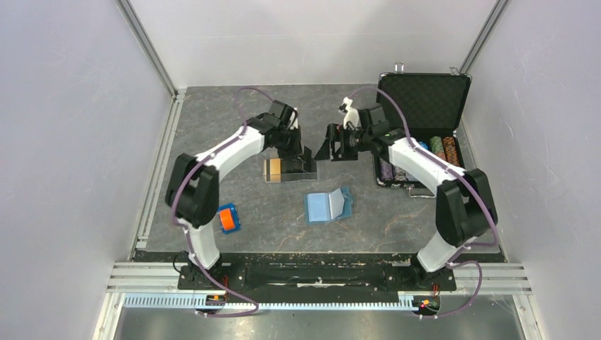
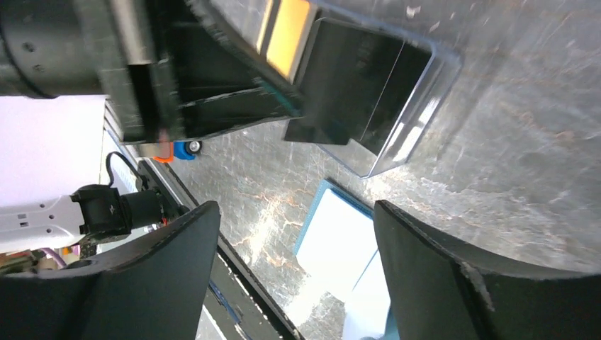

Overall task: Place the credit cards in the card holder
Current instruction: Pick up the credit card from the storage box.

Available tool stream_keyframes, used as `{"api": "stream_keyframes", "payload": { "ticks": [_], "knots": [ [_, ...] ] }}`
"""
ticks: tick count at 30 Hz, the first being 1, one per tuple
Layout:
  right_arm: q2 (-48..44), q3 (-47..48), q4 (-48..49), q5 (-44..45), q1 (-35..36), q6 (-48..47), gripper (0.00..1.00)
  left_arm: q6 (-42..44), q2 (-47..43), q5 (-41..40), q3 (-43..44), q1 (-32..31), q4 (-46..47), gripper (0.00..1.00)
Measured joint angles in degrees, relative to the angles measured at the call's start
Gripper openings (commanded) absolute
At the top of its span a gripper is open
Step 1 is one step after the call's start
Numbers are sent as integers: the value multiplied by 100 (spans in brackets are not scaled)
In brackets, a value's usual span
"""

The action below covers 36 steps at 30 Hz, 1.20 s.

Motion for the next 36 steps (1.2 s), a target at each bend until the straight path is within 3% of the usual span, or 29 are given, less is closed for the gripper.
{"api": "stream_keyframes", "payload": {
  "ticks": [7,12,17,26,30,34,36],
  "knots": [
    [-894,-310,485,-461,-619,149,90,20,-1698,175,-356,140,50,2],
    [-1287,-1113,1368,-1106,-852,678,86,-332,-2535,1287,-1274,348,1073,2],
    [-1410,-1919,2669,-1770,-850,1606,75,-1261,-2651,2387,-2243,378,2404,2],
    [-1488,-2472,4505,-2192,-824,2970,55,-2234,-2920,3086,-2966,374,3751,2],
    [-1475,-2474,4896,-2203,-715,3244,40,-2415,-3064,3161,-3077,374,4035,2],
    [-1375,-2472,5274,-2232,-492,3504,3,-2511,-3101,3230,-3145,374,4133,3],
    [-1305,-2472,5346,-2236,-422,3604,0,-2524,-3104,3239,-3174,374,4138,10]
  ]
}}
